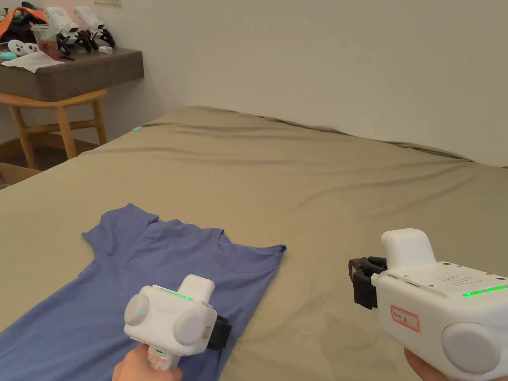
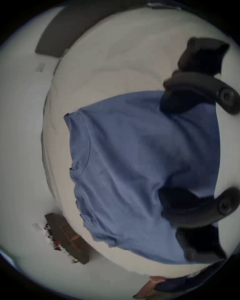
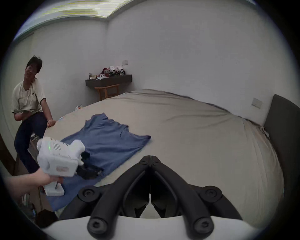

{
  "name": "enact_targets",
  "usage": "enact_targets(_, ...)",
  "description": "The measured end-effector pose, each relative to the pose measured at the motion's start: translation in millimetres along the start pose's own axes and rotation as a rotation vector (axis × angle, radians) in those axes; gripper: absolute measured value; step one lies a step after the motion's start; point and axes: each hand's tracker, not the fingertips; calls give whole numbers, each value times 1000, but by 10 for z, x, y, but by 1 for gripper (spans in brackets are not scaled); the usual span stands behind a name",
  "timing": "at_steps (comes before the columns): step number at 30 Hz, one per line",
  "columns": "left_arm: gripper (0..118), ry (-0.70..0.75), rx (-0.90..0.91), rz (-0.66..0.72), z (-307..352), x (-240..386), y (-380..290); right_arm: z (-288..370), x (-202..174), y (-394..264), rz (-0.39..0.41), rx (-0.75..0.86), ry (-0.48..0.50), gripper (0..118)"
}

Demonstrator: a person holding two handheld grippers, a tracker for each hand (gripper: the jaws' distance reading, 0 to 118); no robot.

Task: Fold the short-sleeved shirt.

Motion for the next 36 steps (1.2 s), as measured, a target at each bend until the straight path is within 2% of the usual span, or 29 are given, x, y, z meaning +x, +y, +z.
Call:
enact_targets(1, 71, 52, 17, -3, 50, -74, -5, -8, 12, -44, -4, -4, 9, 2)
enact_targets(2, 30, 143, 31, -15, 60, -180, 23, -10, 18, -87, -8, -7, 14, 2)
enact_targets(3, 5, 198, 33, -18, 56, -291, 34, -4, 31, -122, -13, -13, 22, 2)
enact_targets(4, 5, 230, 7, 16, 52, -413, 48, 8, 46, -168, -17, -18, 32, 2)
enact_targets(6, 5, 130, -20, 103, 60, -584, 94, 38, 68, -244, -15, -26, 39, 2)
enact_targets(10, 5, -48, 73, 342, 145, -683, 82, 275, 256, -407, -41, -31, 44, 2)
enact_targets(12, 5, -102, 135, 369, 293, -544, 83, 462, 394, -481, -66, -12, 26, 2)
enact_targets(14, 5, -101, 185, 290, 494, -281, 211, 716, 588, -543, -103, 11, 0, 2)
enact_targets(18, 5, -240, 255, 200, 825, 334, 577, 1285, 895, -637, -124, 57, -89, 2)
enact_targets(22, 5, -364, 278, -57, 1083, 1527, 898, 1973, 1201, -790, -171, 97, -193, 2)
enact_targets(25, 5, -534, 238, -198, 1176, 2566, 898, 2478, 1412, -941, -203, 123, -296, 2)
enact_targets(31, 5, -815, 119, -482, 1362, 4505, 326, 3408, 1785, -1216, -202, 142, -530, 2)
enact_targets(33, 5, -856, 74, -573, 1394, 4954, 74, 3615, 1869, -1304, -192, 139, -585, 2)
enact_targets(36, 5, -853, 2, -688, 1348, 5386, -369, 3787, 1978, -1452, -213, 131, -606, 2)
